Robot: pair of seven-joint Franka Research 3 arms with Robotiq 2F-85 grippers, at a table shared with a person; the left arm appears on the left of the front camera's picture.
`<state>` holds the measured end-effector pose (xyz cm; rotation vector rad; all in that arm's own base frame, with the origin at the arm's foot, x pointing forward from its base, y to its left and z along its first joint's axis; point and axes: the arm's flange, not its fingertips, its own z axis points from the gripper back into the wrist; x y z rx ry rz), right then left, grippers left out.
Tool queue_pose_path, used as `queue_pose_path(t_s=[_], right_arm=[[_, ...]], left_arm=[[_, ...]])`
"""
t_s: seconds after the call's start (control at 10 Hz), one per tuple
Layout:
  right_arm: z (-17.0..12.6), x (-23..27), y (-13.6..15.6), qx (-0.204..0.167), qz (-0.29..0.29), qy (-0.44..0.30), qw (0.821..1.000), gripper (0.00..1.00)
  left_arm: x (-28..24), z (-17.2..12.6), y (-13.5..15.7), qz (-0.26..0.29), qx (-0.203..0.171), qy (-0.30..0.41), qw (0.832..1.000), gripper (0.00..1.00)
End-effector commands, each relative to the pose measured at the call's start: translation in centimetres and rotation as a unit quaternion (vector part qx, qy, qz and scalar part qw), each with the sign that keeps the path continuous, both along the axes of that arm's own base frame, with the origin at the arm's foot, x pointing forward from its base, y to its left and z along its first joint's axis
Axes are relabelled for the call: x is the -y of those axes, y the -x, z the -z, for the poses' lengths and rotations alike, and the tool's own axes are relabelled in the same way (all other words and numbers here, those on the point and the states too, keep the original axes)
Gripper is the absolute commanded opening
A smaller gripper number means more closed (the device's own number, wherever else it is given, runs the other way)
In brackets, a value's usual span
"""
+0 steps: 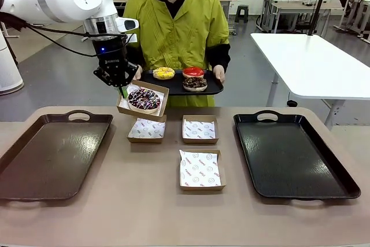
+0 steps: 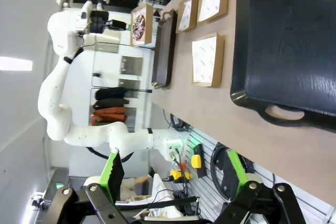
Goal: Individually package the donuts and arrange them on the tray.
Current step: Place the picked Paper togo box on the Handle tray while simultaneously picking up another Paper togo box from the table with the other hand.
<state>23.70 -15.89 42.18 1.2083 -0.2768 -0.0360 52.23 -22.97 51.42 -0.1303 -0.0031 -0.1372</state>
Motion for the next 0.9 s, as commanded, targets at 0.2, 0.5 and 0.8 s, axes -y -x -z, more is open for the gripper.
queue_pose_path(t_s=[0.2, 0.5, 0.8], right_arm=[[-7.0, -9.5, -5.3, -0.045, 0.025, 0.142, 0.989, 1.00], [-9.3, -18.2, -9.7, -0.083, 0.023, 0.259, 0.962, 1.00], [-8.0, -25.5, -12.8, -0.104, 0.030, 0.356, 0.928, 1.00]], left_arm=[[-8.0, -0.4, 5.0, 0.046, 0.020, -0.053, 0.997, 0.01], [-14.9, 1.6, 8.4, 0.026, 0.009, -0.058, 0.998, 0.01], [-20.0, 4.5, 10.4, -0.006, 0.004, -0.048, 0.999, 0.01]])
